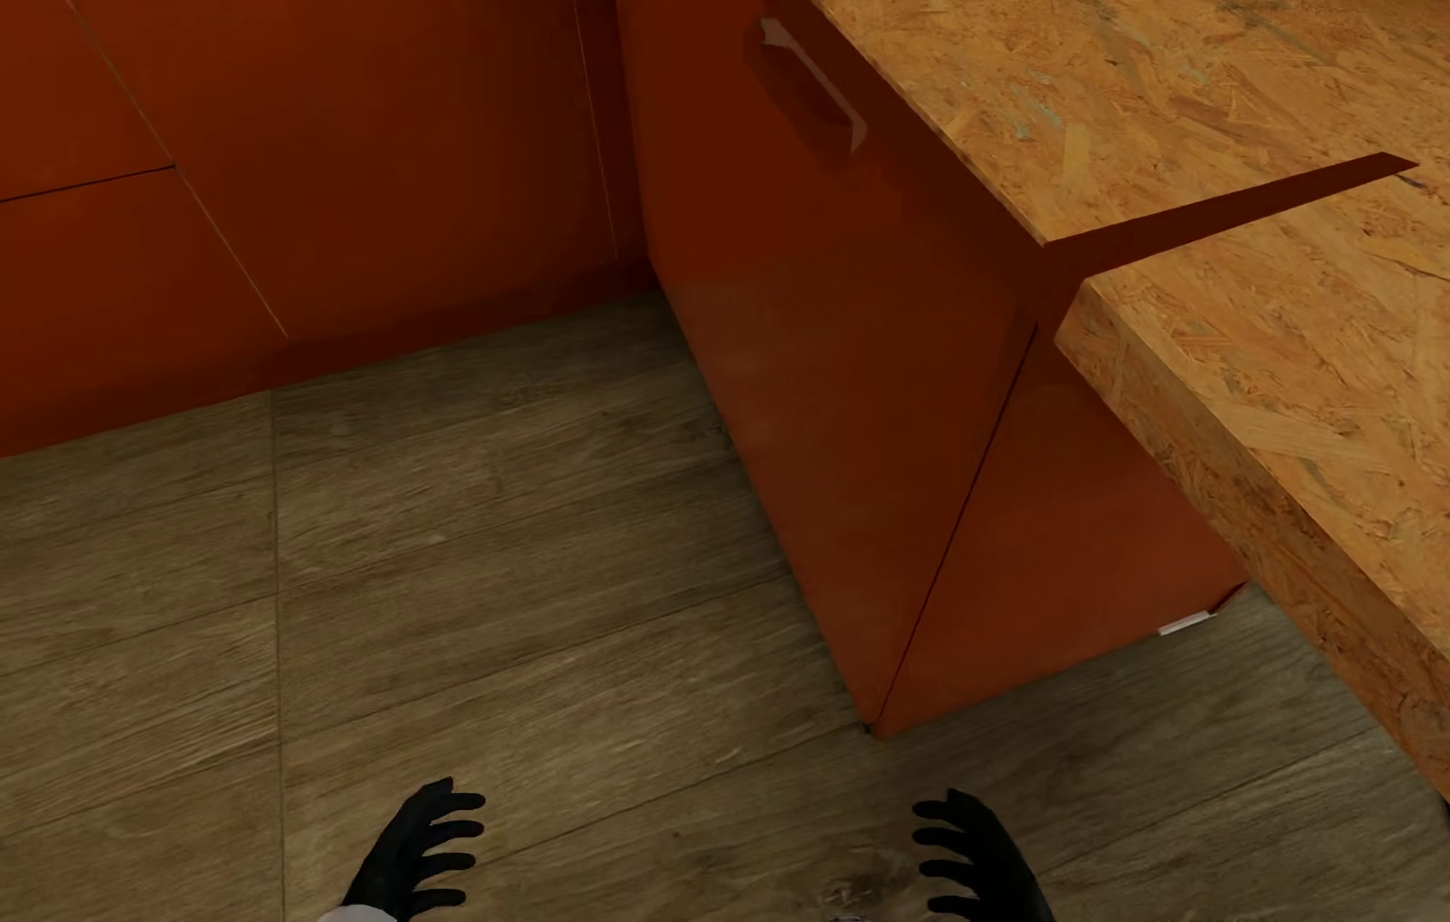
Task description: Circle the counter
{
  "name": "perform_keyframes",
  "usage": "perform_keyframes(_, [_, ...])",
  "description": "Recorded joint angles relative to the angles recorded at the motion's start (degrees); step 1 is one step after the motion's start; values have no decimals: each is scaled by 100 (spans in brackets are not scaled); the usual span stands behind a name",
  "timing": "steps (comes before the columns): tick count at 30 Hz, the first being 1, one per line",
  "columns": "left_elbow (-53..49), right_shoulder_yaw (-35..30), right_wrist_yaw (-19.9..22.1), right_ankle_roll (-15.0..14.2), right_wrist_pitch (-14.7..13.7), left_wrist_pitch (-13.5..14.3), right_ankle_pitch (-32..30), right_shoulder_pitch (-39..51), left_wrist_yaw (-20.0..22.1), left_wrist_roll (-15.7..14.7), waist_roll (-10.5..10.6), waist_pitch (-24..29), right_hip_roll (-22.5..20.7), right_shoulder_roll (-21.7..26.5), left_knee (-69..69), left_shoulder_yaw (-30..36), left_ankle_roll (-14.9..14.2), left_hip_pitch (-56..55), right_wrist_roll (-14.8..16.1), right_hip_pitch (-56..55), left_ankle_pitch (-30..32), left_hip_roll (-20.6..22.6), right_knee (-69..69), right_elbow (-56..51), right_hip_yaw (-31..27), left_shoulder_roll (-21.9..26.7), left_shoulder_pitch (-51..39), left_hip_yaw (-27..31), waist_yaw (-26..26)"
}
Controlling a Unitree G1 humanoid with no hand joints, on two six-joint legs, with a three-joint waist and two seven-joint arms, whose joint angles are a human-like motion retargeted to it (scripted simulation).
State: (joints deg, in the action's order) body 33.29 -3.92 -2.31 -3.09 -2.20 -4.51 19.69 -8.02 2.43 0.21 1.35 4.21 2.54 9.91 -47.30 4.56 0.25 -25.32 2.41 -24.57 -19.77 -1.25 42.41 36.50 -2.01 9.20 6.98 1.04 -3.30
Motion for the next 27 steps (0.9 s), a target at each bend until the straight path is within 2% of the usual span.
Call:
perform_keyframes(1, [70, 3, 69, 30, 273, 72, 32, -158, 71, -64, -63, -87, -62, -163, 221, -93, -75, 163, 4, 5, -196, -39, 26, -111, -8, 85, -85, 58, -47])
perform_keyframes(2, [124, -62, 134, 52, 479, 163, 22, -257, 113, -112, -54, -151, -134, -181, 340, -249, -321, 247, 1, 48, -316, -121, -28, -42, 43, 74, -80, 125, -103])
perform_keyframes(4, [83, 52, 201, 53, 730, 166, -60, -289, 97, -203, -174, -126, -116, -150, 518, -209, -271, 372, -112, 168, -215, -99, -182, 4, 49, 145, 25, 134, -196])
perform_keyframes(7, [137, 102, 240, 51, 740, 87, -235, -223, -53, -275, -278, -76, -86, -90, 747, -312, -276, 459, -160, 305, -30, -75, -445, 41, 115, 115, 87, 194, -46])
perform_keyframes(9, [261, 101, 200, 40, 627, 243, -276, -181, -239, -165, -308, -174, -85, -222, 783, -335, -264, 464, -150, 301, -2, -77, -487, 69, 88, 222, 257, 162, -121])
perform_keyframes(11, [60, 199, 76, 9, 623, 265, -269, -345, -425, 55, -268, -248, -71, -182, 730, -239, -233, 450, -174, 289, -26, -60, -457, 18, 56, 184, 110, 134, -122])
perform_keyframes(12, [144, 112, 44, 12, 671, 409, -258, -424, -522, 143, -292, -309, -63, -217, 741, -338, -236, 461, -200, 276, -28, -60, -435, 41, 46, 269, 60, 112, -163])
perform_keyframes(14, [31, 68, -52, 10, 897, 502, -237, -397, -576, 194, -262, -315, -75, -248, 689, -232, -235, 485, -217, 284, -62, -73, -382, -10, 20, 198, 106, 84, -237])
perform_keyframes(16, [70, 96, -119, 19, 994, 371, -280, -418, -572, 78, -230, -318, -50, -90, 763, -209, -247, 482, -172, 295, 1, -59, -445, 116, 74, 79, 93, 124, -188])
perform_keyframes(18, [76, 94, -7, 11, 1010, 263, -304, -313, -530, -61, -192, -209, -16, -111, 787, -135, -241, 484, -175, 279, 54, -24, -424, 45, 67, 28, 68, 121, -131])
perform_keyframes(21, [229, 124, 130, 10, 781, 227, -375, -211, -575, -6, -71, -184, -23, -104, 812, -314, -239, 460, -150, 296, 99, -32, -514, 167, 97, 217, 197, 149, -83])
perform_keyframes(23, [27, -16, 109, 12, 781, 176, -351, -249, -522, 68, -89, -219, -4, -96, 803, -332, -246, 433, -220, 247, 102, -16, -455, 2, 97, 197, 191, 145, 27])
perform_keyframes(25, [35, 59, -8, 30, 861, 289, -343, -284, -463, 43, -115, -271, -36, -138, 823, -267, -263, 461, -165, 239, 90, -48, -447, -3, 59, 63, 284, 106, -92])
perform_keyframes(27, [69, 138, -106, 51, 902, 230, -365, -381, -479, 25, -146, -282, -58, -50, 863, -178, -283, 467, -177, 232, 111, -74, -474, 104, 60, -15, 58, 99, -100])
